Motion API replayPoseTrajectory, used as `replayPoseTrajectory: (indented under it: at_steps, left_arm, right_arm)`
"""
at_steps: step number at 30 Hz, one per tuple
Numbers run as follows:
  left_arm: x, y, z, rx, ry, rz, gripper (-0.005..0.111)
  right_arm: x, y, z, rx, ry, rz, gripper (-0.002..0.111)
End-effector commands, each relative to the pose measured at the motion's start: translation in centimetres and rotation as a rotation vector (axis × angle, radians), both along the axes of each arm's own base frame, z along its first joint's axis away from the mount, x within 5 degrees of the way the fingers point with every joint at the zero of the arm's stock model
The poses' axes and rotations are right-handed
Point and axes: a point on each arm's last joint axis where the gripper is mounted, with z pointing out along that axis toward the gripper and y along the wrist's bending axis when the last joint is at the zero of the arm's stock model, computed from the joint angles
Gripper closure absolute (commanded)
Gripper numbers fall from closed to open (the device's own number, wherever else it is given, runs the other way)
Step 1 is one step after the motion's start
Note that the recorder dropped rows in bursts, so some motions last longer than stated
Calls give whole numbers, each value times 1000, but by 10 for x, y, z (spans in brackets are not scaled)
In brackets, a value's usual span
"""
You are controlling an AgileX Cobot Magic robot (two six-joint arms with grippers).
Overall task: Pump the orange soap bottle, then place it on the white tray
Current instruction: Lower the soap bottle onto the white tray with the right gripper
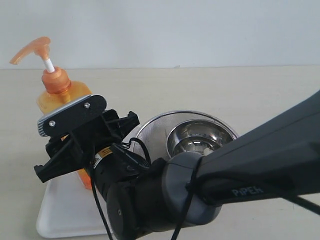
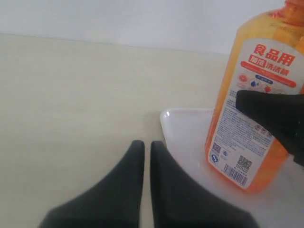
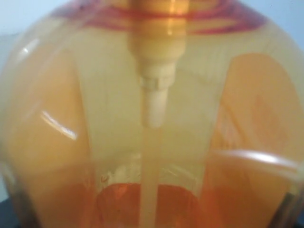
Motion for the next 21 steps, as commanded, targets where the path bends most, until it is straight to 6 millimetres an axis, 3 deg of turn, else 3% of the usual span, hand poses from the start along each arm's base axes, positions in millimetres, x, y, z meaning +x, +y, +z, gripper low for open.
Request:
replayPoseTrajectory:
  at_steps: [1, 15, 18, 21]
  left_arm:
    - [0, 0, -1, -6, 4, 1, 102]
    - [0, 0, -1, -6, 4, 1, 102]
    - [0, 0, -1, -6, 4, 1, 102]
    - [0, 0, -1, -6, 4, 1, 102]
  right_arm:
    - [4, 0, 18, 111, -57, -31, 109]
    - [2, -5, 12, 134, -13, -50, 107]
    - [2, -4, 12, 139, -1, -50, 95]
    - [2, -4, 11, 136, 11, -46, 72]
